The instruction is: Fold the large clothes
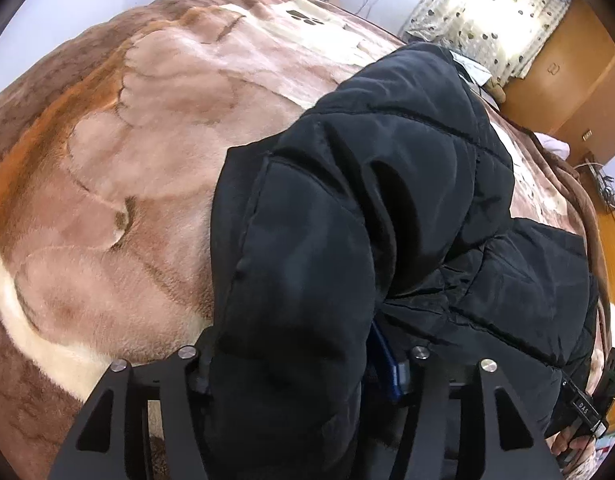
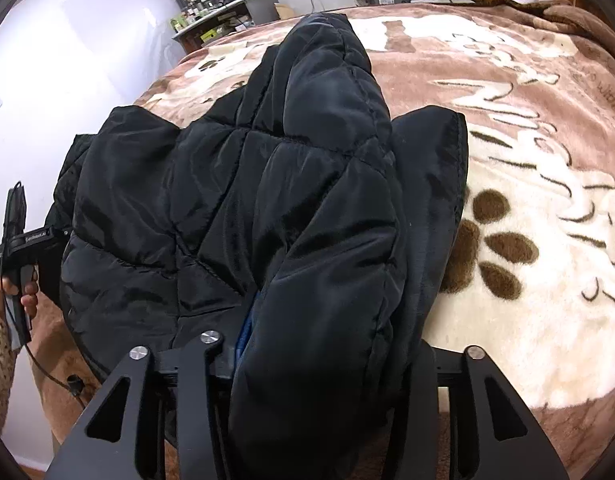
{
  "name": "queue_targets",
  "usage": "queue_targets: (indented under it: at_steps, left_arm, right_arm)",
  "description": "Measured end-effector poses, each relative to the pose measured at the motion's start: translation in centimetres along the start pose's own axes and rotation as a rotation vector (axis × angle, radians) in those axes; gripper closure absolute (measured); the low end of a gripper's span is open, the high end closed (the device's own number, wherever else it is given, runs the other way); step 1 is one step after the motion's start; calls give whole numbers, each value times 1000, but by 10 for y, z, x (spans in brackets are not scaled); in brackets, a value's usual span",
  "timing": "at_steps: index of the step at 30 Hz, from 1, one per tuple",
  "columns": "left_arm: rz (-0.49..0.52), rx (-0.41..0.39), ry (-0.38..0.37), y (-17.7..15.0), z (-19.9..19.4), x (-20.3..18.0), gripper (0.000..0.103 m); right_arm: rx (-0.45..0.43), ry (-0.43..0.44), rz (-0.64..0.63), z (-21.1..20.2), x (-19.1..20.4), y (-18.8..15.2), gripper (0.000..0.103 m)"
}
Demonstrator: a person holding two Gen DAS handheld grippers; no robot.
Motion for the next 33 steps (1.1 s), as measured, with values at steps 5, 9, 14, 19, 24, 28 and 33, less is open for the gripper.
queue_targets:
  at_steps: [5, 9, 14, 19, 24, 28, 33]
  left_arm:
    - [-25, 2, 7, 0, -6, 2, 43]
    - [-34, -2, 16, 1, -12, 4, 42]
    - [-19, -40, 19, 1, -34, 6, 41]
    - [-29, -87, 5, -1, -66, 5, 24]
    - [6, -131, 7, -4, -102, -10, 22]
    - [49, -163, 1, -17, -128, -25, 14]
    - [73, -184, -1, -50, -151, -47, 14]
  right_arm:
    - [-1, -16, -14, 1, 9, -3, 51]
    - [-5, -45, 3, -1, 9, -2, 42]
    - [-30, -104, -38, -15, 13, 1, 34]
    - [-96, -135, -45, -40, 18, 3, 27]
    - [-164, -143, -86, -72, 34, 5, 27]
    - [-201, -155, -129, -92, 54, -1, 26]
    - [-211, -155, -136, -106, 75, -19, 26]
Point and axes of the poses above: each gripper's, at about its wrist camera, not at the fingertips, and z roughly the way its jaws point, x to its left, y to its top, the point moved 1 cm from there along z, roughly the way its jaws point, and after that the axes turned 11 degrees about -x, right-handed, at the moved point
